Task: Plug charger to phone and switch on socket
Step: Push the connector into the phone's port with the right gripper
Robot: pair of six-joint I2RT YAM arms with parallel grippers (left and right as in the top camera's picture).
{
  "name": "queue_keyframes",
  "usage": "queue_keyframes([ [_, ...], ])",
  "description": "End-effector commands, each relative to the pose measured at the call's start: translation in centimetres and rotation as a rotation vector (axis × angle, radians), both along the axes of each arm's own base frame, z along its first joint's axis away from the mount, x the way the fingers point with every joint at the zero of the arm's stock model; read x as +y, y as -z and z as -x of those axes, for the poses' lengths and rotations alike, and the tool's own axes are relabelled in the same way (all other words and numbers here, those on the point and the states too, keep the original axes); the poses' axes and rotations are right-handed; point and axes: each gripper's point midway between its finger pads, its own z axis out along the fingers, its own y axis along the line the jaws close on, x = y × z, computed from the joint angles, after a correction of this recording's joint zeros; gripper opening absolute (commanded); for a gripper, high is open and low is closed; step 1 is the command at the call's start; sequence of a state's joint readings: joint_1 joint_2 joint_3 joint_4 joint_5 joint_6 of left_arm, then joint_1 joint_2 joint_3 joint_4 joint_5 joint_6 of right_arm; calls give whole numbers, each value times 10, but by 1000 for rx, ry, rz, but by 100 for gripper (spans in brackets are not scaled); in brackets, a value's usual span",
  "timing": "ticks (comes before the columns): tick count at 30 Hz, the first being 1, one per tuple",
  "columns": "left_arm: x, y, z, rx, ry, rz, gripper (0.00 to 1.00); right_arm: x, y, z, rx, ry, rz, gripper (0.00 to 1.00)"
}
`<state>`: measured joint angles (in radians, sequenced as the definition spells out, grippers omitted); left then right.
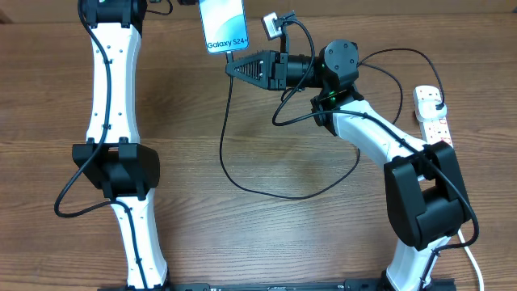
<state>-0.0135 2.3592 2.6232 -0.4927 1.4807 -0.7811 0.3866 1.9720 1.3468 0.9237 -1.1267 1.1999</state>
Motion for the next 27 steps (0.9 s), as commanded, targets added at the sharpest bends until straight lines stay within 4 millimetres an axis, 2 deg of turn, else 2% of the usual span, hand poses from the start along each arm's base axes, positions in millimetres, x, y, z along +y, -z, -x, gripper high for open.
queue_keyframes([
  [1, -7, -3, 19, 5, 112, 23, 4, -11, -16, -16, -17, 81, -33, 4],
  [11, -11, 6, 23, 13, 119, 25, 4, -11, -16, -16, -20, 80, -32, 4],
  [24, -13, 6, 24, 6, 124, 24, 4, -11, -16, -16, -19, 83, -33, 4],
  [27, -12, 6, 24, 5, 121, 24, 4, -11, -15, -14, -21, 72, -29, 27],
])
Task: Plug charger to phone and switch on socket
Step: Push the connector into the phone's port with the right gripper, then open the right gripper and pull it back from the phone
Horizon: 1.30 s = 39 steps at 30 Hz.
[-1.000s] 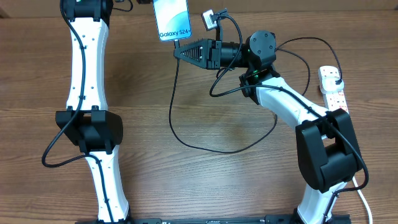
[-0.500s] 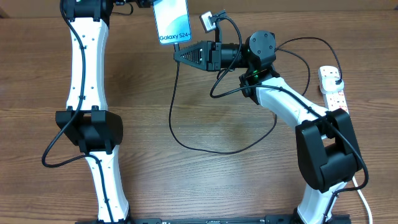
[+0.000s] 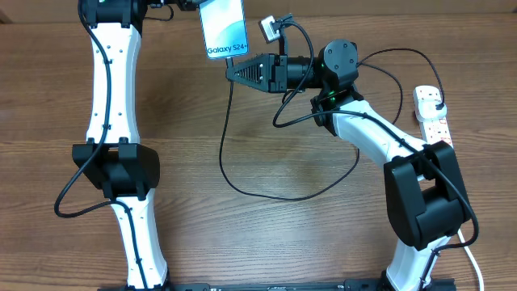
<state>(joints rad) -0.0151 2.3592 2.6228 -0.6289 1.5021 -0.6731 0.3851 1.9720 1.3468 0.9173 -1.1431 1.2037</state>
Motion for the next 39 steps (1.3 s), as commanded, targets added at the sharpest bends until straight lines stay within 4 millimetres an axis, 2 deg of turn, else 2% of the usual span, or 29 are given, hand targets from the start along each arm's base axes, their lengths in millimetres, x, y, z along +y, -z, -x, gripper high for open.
queue_keyframes([
  [1, -9, -5, 16, -26, 93, 28, 4, -11, -17, -15, -30, 83, -35, 37],
  [5, 0, -4, 8, -30, 51, 18, 4, -10, -14, -9, -55, 51, -22, 82],
  [6, 2, -3, 6, -30, 40, 16, 4, -10, -14, -7, -69, 41, -19, 87],
  [7, 6, -3, 4, -30, 26, 14, 4, -10, -13, -6, -80, 33, -15, 97],
  [8, 10, -3, 2, -30, 14, 12, 4, -10, -13, -4, -89, 25, -14, 100],
  [15, 31, -2, -4, -21, -27, 12, 4, -10, -12, -1, -93, 6, -6, 100],
  [18, 36, -2, -5, -20, -31, 14, 4, -14, -10, -4, -90, 14, -1, 100],
  [21, 39, -2, -6, -21, -38, 14, 4, -19, 0, -13, -66, 37, 28, 100],
  [24, 41, -2, -6, -20, -41, 14, 4, -28, 25, -28, 17, 78, 92, 100],
  [29, 40, -1, -9, -20, -58, 7, 4, -47, 83, -43, 188, 154, 246, 100],
  [36, 34, 2, -12, -10, -72, -4, 4, -86, 163, -48, 371, 318, 520, 100],
  [39, 26, 9, -15, 4, -97, -26, 4, -100, 187, -44, 404, 362, 629, 100],
])
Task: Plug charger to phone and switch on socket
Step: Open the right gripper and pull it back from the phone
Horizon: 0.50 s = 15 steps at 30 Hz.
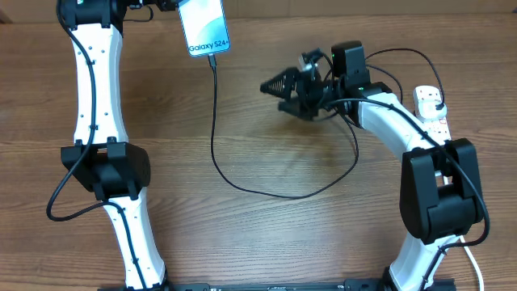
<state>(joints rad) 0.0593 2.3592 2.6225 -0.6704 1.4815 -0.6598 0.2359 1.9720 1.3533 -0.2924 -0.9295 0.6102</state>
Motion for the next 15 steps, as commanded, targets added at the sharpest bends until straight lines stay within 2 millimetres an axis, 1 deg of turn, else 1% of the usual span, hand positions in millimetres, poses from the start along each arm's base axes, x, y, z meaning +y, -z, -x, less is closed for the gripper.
queue_keyframes([
  [1, -15, 6, -1, -22, -9, -26, 4, -19, 14, -11, -123, 24, 159, 100],
  [4, -26, 20, -1, -13, -23, -65, 4, -27, 27, -7, -119, 19, 233, 100],
  [7, -36, 41, 0, 20, -56, -136, 4, -36, 37, -7, -130, 19, 304, 100],
  [12, -48, 75, 4, 63, -99, -282, 4, -53, 47, -16, -121, 88, 391, 99],
  [15, -56, 84, 9, 47, -79, -320, 4, -67, 48, -22, -100, 140, 402, 98],
])
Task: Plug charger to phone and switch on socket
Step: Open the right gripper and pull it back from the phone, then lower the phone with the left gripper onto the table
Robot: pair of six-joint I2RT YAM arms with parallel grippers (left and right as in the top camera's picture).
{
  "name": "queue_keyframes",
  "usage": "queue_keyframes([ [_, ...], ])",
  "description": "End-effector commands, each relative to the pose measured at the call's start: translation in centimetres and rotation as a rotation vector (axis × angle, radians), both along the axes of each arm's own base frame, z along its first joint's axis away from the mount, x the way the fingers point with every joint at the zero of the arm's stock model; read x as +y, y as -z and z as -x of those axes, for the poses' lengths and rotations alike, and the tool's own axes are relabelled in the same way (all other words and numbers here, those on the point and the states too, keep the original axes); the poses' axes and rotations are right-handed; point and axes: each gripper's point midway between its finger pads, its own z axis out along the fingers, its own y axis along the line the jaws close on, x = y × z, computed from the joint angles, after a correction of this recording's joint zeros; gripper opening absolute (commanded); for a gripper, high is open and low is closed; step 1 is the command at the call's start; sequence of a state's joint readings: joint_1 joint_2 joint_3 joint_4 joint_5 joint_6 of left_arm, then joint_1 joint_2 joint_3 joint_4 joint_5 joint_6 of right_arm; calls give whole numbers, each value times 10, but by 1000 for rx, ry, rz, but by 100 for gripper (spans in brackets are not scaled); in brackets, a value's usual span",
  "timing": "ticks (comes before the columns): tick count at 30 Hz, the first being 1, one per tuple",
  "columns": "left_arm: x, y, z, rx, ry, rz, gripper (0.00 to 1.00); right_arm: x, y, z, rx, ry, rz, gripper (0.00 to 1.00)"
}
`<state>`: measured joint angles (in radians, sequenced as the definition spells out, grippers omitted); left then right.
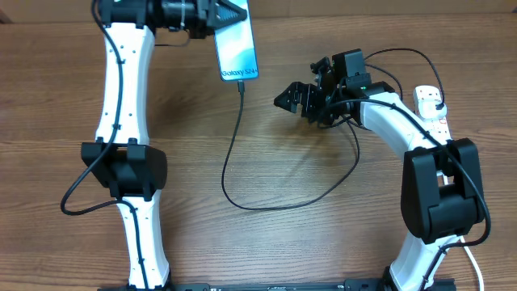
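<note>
A phone (237,50) with a lit blue screen reading Galaxy S24+ is held at the table's far edge by my left gripper (224,14), which is shut on its top end. The black charger cable (230,153) is plugged into the phone's bottom end. From there it loops down across the table and back up to the white power strip (433,115) at the right edge. My right gripper (284,99) hovers right of the phone, apart from the cable, and looks open and empty.
A white plug (427,95) sits in the far end of the power strip, whose switches are red. Both arm bases stand at the near edge. The right arm's own black cables (380,61) arch above its wrist.
My left arm has swung right, carrying the phone with the cable still in it from about the far left to the far middle. The right gripper has turned a little and stays empty.
First my right gripper was at the phone's bottom end, on the cable's plug, while the left held the phone. Then the right gripper was back towards the right, off the cable, which stayed in the phone. Now the phone sits further right, still plugged in.
</note>
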<state>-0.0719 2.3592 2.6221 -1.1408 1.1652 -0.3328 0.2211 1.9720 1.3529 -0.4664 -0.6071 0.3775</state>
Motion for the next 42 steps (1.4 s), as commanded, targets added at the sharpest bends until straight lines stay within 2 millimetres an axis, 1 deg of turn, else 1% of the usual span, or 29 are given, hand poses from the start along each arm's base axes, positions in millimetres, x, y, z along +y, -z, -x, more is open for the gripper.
queue_keyframes([
  [1, -4, 12, -3, -102, 19, -74, 4, -26, -4, -17, -37, 77, 51, 98],
  [5, -11, 22, -1, -100, 46, -82, 4, -50, -4, -26, -40, 128, 52, 98],
  [7, -14, 32, -2, -91, 61, -82, 4, -62, -4, -30, -42, 151, 54, 97],
  [10, -19, 54, -6, -36, 76, -74, 4, -75, -4, -33, -50, 164, 62, 97],
  [13, -26, 76, -8, 17, 105, -43, 4, -82, -3, -33, -56, 160, 70, 97],
  [18, -38, 119, -12, 106, 145, -5, 4, -86, -3, -33, -62, 159, 76, 97],
  [23, -47, 155, -11, 187, 175, 29, 5, -87, -3, -34, -63, 161, 79, 97],
  [26, -52, 172, -10, 220, 182, 27, 4, -87, -3, -34, -64, 161, 79, 97],
  [32, -64, 190, -5, 253, 200, 9, 5, -88, -2, -34, -64, 165, 84, 97],
  [36, -70, 202, -4, 248, 191, -59, 5, -88, -2, -34, -62, 165, 85, 97],
  [39, -75, 204, -2, 247, 196, -74, 4, -88, -1, -33, -59, 164, 86, 97],
  [42, -76, 213, -2, 269, 172, -125, 4, -88, -1, -33, -57, 164, 86, 97],
])
